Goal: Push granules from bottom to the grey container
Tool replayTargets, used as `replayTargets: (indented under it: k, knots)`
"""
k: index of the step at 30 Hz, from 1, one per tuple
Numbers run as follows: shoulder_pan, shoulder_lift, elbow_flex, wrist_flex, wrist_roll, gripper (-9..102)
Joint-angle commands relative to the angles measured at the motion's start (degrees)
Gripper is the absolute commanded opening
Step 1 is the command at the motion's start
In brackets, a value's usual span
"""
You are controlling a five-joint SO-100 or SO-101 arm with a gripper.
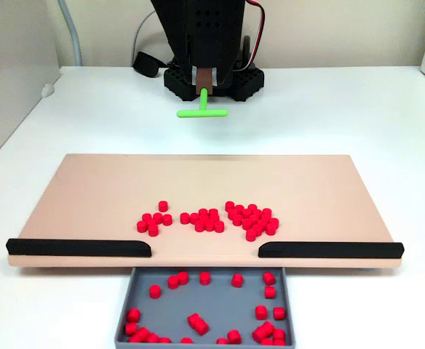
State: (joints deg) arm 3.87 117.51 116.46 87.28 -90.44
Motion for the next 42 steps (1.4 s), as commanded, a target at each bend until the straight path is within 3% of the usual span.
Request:
replayTargets:
  k: [1, 23, 31, 42]
  knots:
    - [0.3, -0.2, -0.4, -1.7, 0.4, 0]
    - [-2.0, -4.0, 8.9, -20.5, 1.8, 0]
    - [-1.7, -6.6, 9.3, -21.0, 1.0, 0]
    - [-1.3, -11.2, 10.3, -28.1, 1.7, 0]
